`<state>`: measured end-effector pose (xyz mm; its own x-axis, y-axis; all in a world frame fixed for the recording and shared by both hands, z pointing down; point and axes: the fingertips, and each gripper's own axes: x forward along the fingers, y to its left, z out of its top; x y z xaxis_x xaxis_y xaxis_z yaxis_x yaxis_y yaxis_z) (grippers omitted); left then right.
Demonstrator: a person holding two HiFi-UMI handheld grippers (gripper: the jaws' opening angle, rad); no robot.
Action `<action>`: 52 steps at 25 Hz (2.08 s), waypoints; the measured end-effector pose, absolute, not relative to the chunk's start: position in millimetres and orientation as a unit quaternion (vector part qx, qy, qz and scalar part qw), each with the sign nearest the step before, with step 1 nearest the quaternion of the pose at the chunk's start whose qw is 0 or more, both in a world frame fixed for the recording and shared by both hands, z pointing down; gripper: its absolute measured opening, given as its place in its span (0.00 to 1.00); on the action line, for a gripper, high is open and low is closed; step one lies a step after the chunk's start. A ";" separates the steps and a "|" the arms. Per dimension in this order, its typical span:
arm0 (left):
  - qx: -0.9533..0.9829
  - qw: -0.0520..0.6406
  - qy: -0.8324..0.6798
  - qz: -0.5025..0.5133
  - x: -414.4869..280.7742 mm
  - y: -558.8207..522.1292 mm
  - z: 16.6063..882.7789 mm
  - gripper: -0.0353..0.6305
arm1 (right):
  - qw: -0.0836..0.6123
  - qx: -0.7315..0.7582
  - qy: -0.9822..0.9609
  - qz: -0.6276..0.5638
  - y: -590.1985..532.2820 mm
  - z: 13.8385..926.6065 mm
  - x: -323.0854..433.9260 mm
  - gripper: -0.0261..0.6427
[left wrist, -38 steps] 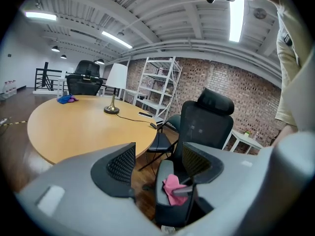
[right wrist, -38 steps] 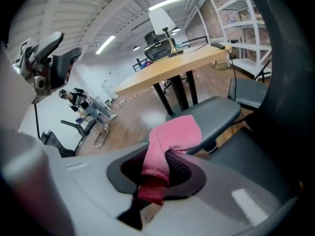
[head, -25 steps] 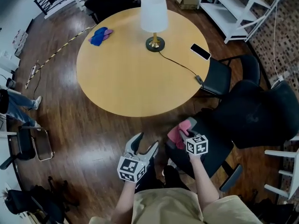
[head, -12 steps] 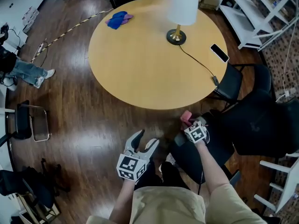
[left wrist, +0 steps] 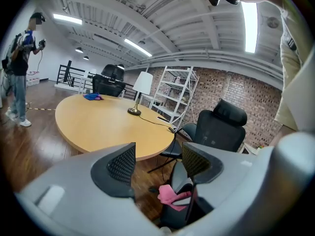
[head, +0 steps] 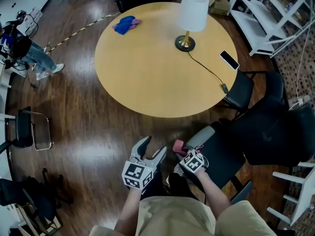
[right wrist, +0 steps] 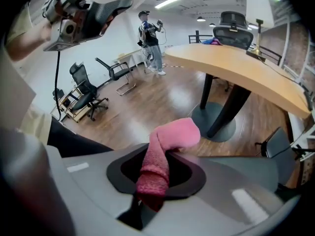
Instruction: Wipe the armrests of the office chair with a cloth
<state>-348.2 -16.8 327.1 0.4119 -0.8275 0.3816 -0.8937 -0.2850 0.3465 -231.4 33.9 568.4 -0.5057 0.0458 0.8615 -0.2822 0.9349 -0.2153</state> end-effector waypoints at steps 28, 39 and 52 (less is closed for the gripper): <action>0.832 0.271 -0.470 0.118 -276.5 -23.2 340.3 0.48 | 0.429 0.449 -0.729 0.288 -167.8 572.0 1.7 0.13; 0.836 0.271 -0.454 0.144 -260.4 -27.8 354.3 0.48 | 0.352 0.253 -0.844 0.316 -162.1 560.6 -148.7 0.13; 0.880 0.223 -0.377 0.182 -210.2 -54.0 350.3 0.48 | 0.249 0.065 -0.899 0.354 3.5 519.8 -196.4 0.13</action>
<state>-210.2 -54.0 350.3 0.6498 -0.5824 0.4884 -0.7446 -0.6167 0.2554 -196.4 3.5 519.8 -0.8679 0.0595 0.4932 -0.2927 0.7410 -0.6044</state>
